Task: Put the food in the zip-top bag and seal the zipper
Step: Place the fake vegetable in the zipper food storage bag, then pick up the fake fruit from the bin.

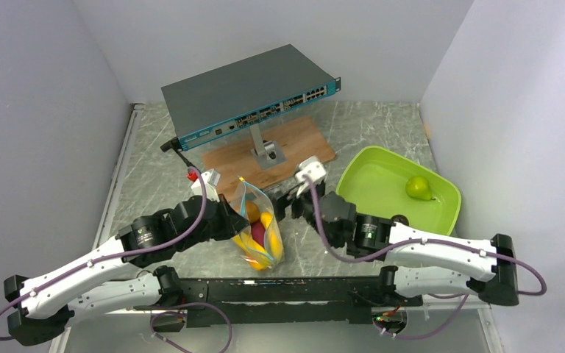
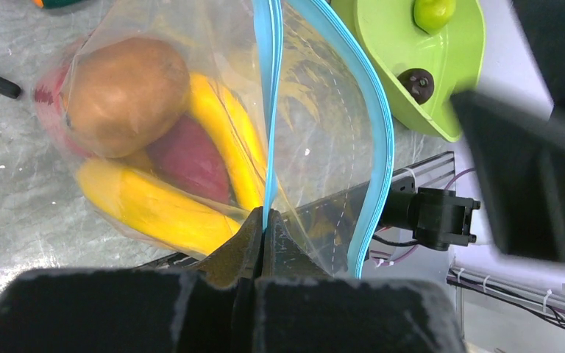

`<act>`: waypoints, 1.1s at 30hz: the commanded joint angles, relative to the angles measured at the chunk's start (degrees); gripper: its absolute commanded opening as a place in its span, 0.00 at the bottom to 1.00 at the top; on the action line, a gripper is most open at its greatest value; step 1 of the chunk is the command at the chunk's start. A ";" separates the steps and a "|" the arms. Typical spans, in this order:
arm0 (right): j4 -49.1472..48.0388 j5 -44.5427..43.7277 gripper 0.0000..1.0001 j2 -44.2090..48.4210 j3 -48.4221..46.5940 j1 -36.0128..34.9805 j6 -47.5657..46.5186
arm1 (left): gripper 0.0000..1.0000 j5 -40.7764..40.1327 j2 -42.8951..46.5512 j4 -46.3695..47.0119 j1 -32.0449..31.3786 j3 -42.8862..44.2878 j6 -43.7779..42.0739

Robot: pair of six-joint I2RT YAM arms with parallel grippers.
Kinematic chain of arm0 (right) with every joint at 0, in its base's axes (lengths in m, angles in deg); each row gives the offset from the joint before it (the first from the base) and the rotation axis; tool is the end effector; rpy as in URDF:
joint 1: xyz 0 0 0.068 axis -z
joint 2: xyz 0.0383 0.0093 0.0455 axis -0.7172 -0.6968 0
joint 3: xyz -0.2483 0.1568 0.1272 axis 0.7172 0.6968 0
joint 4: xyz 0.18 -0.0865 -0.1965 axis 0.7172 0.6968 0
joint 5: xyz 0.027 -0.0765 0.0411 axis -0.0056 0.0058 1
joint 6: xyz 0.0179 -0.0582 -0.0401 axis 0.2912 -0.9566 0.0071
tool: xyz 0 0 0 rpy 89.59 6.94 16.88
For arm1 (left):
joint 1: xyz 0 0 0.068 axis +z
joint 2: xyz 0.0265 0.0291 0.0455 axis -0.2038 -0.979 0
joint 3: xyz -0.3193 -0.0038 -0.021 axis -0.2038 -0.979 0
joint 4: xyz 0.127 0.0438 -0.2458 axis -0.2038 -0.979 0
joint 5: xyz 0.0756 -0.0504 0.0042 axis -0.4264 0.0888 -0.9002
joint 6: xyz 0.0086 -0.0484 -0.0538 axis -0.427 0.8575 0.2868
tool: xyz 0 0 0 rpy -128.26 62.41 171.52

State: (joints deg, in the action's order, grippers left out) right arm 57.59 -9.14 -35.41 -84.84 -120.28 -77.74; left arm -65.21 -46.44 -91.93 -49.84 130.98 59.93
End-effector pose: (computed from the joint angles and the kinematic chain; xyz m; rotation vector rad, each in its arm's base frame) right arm 0.1027 0.2350 0.3807 -0.5449 1.6144 0.5022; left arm 0.0893 -0.1293 0.3441 -0.1898 2.2737 -0.9307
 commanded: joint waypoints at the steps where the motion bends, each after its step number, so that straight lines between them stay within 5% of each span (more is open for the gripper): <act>1: 4.19 -5.09 0.86 2.72 -0.05 10.46 10.96 | 0.00 -0.47 0.40 1.03 -0.18 0.12 0.36; 10: 16.47 2.78 0.98 1.36 6.17 41.55 34.23 | 0.00 0.13 -0.09 1.36 -0.18 -0.01 0.47; 14: 18.76 13.15 0.99 -4.20 8.32 57.04 42.69 | 0.00 0.78 -0.90 2.01 -0.16 -0.05 0.14; 18: 23.69 13.41 0.99 -11.06 7.75 67.76 52.14 | 0.00 1.43 -1.93 1.87 -0.18 0.52 -0.18; 23: 22.05 15.62 0.99 -14.11 9.64 77.38 61.87 | 0.00 1.70 -1.86 2.54 -0.18 0.02 0.07; 33: 15.81 7.02 1.00 -15.17 8.92 85.06 71.03 | 0.00 2.34 -3.04 2.38 -0.18 0.89 -0.10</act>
State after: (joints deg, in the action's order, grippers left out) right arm 77.81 1.11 -50.12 -73.82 -39.13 -11.45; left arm -63.64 -49.04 -91.45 -49.84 130.96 59.93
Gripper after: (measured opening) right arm 0.993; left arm 0.012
